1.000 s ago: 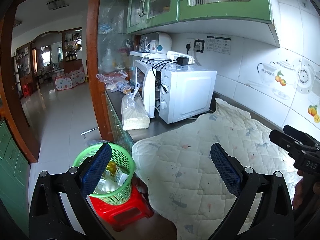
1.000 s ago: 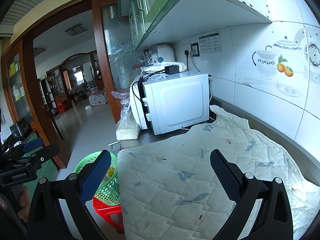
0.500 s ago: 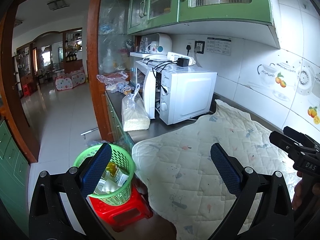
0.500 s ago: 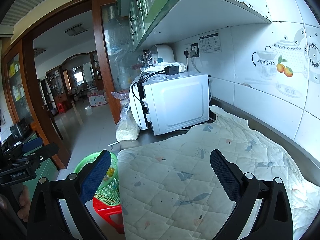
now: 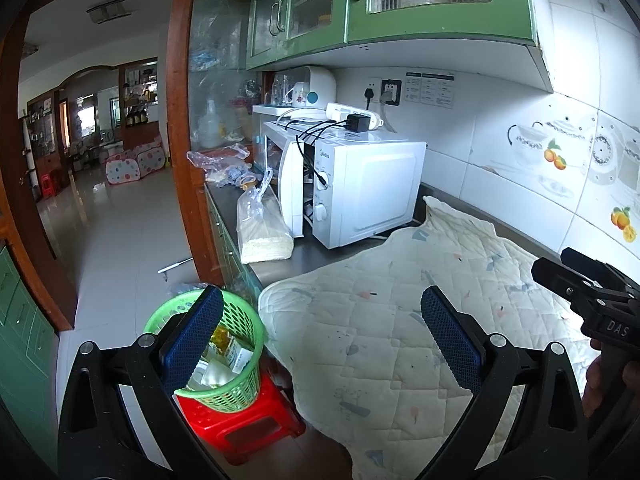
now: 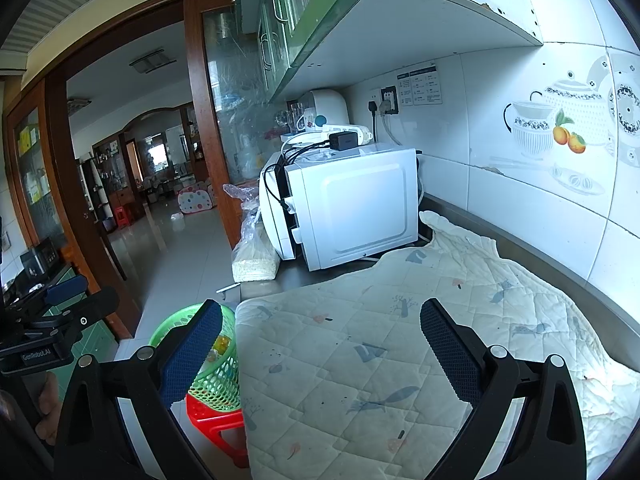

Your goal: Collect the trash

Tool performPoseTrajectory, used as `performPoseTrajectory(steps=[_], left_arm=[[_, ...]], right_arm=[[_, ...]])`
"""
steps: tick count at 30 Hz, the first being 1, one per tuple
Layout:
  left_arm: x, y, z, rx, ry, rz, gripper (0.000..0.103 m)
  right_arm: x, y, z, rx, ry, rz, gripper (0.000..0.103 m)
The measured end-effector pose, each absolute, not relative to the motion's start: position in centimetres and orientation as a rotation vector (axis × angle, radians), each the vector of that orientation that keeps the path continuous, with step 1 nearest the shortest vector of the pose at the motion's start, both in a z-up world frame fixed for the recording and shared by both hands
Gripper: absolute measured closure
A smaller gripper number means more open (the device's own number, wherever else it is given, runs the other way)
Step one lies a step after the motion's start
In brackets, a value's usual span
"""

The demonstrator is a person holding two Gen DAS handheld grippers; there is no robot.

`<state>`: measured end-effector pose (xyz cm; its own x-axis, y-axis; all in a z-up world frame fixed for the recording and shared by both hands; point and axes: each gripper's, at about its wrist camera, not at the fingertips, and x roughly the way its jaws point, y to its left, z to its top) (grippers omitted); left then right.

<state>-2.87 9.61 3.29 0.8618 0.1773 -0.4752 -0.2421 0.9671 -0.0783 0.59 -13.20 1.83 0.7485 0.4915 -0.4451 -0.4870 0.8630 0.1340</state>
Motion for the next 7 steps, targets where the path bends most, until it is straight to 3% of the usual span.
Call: performPoseTrajectory(steps=[7], left_arm=[[-2.88,9.53,3.29,-0.138,0.485,0.219,0.005]], right_arm=[[0.72,-13.18,1.98,0.011,0.488,0.533,0.007]])
